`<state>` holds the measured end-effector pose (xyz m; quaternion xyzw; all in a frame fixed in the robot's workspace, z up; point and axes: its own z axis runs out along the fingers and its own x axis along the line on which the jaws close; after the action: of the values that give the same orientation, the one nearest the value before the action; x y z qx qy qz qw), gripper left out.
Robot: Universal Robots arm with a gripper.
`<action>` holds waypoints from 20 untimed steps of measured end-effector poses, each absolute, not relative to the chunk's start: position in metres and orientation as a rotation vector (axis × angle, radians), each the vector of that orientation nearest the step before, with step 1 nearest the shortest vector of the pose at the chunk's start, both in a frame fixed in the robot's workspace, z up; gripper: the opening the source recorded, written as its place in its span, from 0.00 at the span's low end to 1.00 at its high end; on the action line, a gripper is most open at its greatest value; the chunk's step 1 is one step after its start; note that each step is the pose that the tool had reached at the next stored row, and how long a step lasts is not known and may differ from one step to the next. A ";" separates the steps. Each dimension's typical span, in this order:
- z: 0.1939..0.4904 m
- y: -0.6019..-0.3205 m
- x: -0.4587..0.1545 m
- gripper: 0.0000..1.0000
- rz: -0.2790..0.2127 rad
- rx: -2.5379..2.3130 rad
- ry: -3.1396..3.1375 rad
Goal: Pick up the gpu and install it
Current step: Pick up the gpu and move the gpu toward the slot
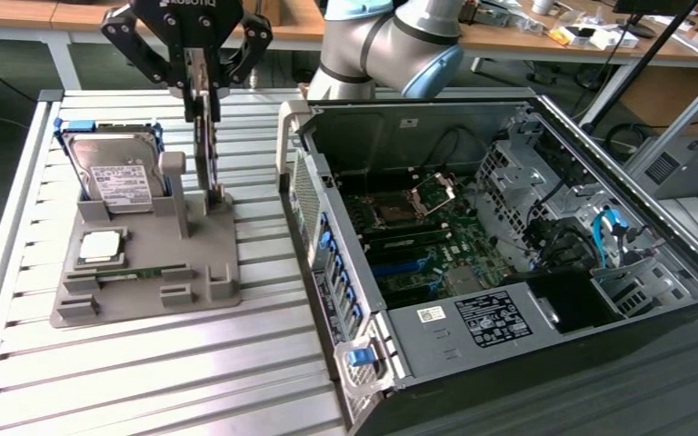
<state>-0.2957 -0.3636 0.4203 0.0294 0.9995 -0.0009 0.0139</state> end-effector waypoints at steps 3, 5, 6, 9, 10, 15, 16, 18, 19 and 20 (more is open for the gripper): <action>0.422 -0.364 -0.296 0.27 -0.003 0.091 3.112; 0.424 -0.364 -0.296 0.27 -0.003 0.091 3.112; 0.425 -0.364 -0.296 0.27 -0.003 0.091 3.112; 0.426 -0.364 -0.296 0.27 -0.003 0.091 3.112; 0.426 -0.364 -0.296 0.27 -0.003 0.091 3.112; 0.428 -0.364 -0.296 0.27 -0.003 0.091 3.112; 0.429 -0.364 -0.296 0.27 -0.003 0.091 3.112; 0.429 -0.364 -0.296 0.27 -0.003 0.091 3.112; 0.429 -0.364 -0.296 0.27 -0.003 0.091 3.112; 0.429 -0.364 -0.296 0.27 -0.003 0.091 3.112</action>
<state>-0.2957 -0.3636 0.4288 0.0294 0.9995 -0.0009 0.0139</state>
